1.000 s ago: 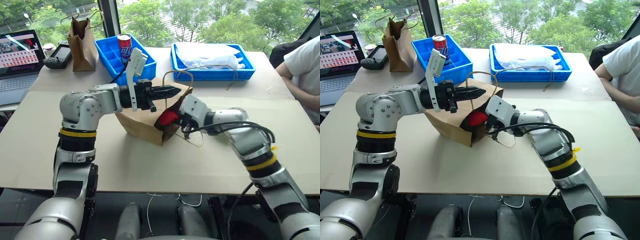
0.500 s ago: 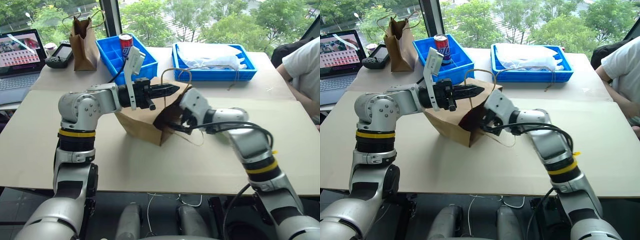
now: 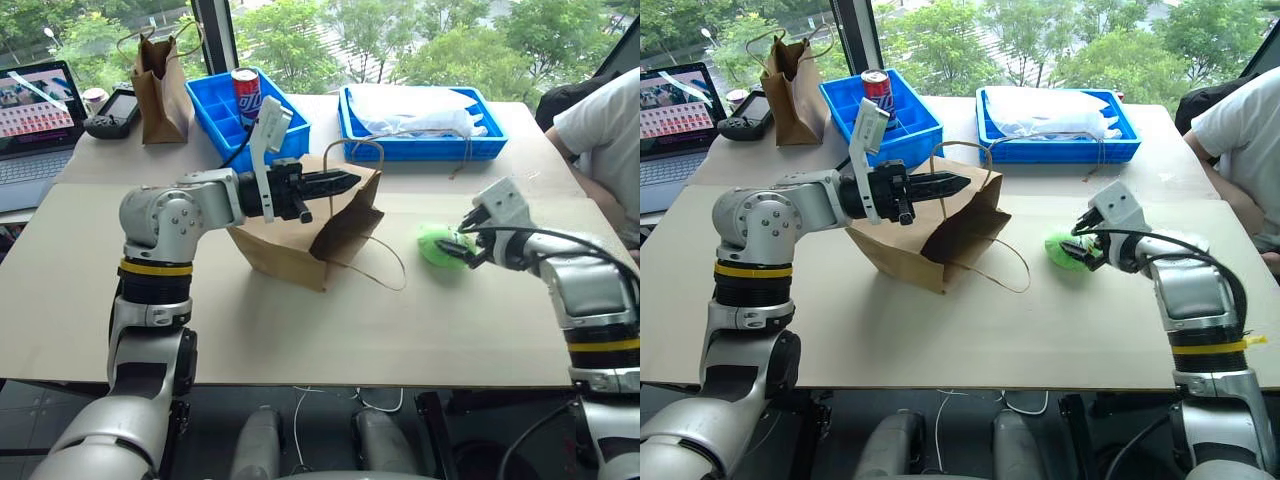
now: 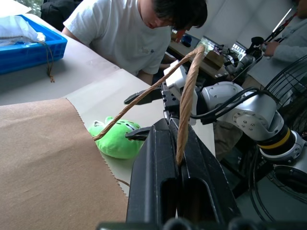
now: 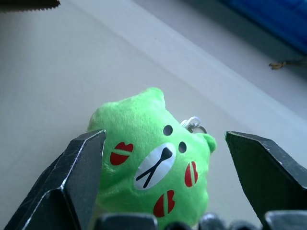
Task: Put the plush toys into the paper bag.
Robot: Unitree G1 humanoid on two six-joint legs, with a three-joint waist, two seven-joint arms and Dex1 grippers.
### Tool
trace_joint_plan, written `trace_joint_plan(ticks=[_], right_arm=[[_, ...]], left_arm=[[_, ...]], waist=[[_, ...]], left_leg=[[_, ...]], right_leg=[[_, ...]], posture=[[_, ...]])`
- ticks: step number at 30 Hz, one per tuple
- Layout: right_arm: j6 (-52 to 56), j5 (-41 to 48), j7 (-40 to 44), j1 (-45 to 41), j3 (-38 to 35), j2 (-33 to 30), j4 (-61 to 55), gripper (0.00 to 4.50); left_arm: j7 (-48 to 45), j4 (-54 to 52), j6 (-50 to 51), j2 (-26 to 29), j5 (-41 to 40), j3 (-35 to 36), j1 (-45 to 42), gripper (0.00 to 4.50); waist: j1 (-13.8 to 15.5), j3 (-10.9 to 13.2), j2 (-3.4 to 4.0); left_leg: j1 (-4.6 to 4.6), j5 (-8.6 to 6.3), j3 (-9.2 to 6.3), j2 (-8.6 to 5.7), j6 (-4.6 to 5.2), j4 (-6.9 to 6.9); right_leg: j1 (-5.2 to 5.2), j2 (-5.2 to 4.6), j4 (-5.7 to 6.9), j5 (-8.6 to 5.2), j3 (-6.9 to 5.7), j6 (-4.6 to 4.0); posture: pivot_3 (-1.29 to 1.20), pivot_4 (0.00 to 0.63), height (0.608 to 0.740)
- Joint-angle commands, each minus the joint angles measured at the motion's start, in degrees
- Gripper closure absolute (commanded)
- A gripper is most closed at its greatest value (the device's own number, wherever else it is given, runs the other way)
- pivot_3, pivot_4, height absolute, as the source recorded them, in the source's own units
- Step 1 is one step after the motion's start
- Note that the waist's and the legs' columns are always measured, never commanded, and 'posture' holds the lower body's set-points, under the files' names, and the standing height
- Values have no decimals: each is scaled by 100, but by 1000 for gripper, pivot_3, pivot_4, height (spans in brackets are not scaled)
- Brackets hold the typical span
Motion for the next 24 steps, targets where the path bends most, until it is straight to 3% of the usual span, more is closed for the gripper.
trace_joint_plan(ticks=[1,9,12,18,24], right_arm=[[-397,-140,-180,113,-1,46,270,1751],[-474,314,368,153,-454,-539,-1289,4355],[-123,531,704,-75,-373,-886,-2101,4466],[929,958,1017,-407,360,-917,-3225,4466],[410,641,569,-788,1133,87,-2701,4466]], left_arm=[[-45,-174,-94,30,-51,56,-69,4500],[-57,-150,-101,32,-48,41,-92,4500],[-56,-119,-93,-2,-37,6,-146,4500],[-72,11,-92,-56,-21,-35,-336,4500],[-232,137,-63,53,11,-106,-475,4500]], waist=[[5,0,0],[18,3,5],[9,4,8],[9,5,7],[20,5,7]], left_leg=[[0,0,0,0,0,0],[0,0,0,-2,0,2],[1,0,0,-1,0,1],[2,0,-6,5,0,0],[1,0,-4,1,0,1]], right_leg=[[1,0,0,0,0,0],[4,-3,-2,0,0,1],[3,-2,-2,0,-1,1],[5,7,-1,-1,-4,1],[2,2,-1,-1,-3,1]], posture=[[0,150,733],[0,150,733],[0,150,733],[0,150,733],[0,150,733]])
